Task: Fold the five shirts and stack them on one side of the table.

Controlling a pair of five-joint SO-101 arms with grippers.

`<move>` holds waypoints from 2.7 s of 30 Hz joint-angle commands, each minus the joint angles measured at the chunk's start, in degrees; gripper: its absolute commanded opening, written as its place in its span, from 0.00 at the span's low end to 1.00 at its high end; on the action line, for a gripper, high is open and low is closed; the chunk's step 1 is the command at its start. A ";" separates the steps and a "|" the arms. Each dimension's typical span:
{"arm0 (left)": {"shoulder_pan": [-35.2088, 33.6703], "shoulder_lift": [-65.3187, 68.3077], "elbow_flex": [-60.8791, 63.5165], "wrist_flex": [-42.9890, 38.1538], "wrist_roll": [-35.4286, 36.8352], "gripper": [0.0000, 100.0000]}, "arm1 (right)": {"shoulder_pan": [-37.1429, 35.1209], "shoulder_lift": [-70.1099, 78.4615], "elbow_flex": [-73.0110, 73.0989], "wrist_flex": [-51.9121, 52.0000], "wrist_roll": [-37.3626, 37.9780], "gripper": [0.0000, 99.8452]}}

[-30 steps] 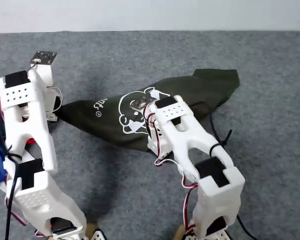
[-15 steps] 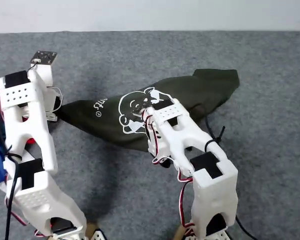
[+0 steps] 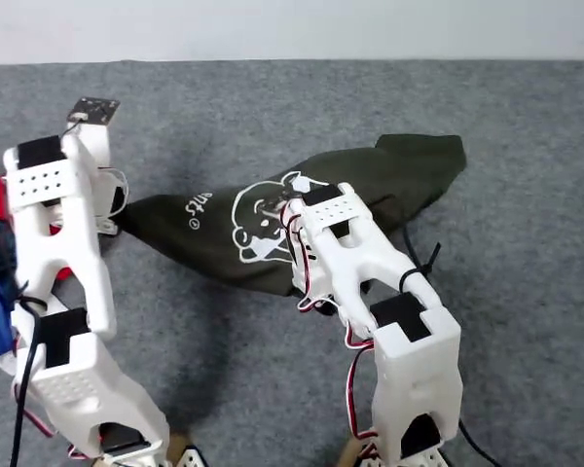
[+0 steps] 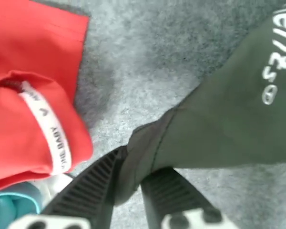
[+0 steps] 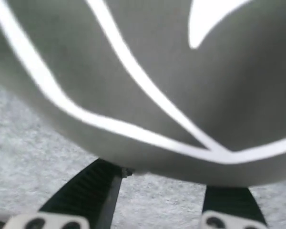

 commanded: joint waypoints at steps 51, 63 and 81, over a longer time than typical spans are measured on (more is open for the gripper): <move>14.42 -22.86 -43.03 6.59 -0.53 0.00 | 35.65 -54.46 -41.41 3.21 16.00 0.01; 10.90 -22.95 -58.33 8.62 -7.56 0.00 | 39.96 -60.79 -41.41 -5.93 16.70 0.01; 6.95 -38.86 -3.91 8.62 -24.00 0.00 | 27.65 -51.56 -29.54 4.79 16.53 0.01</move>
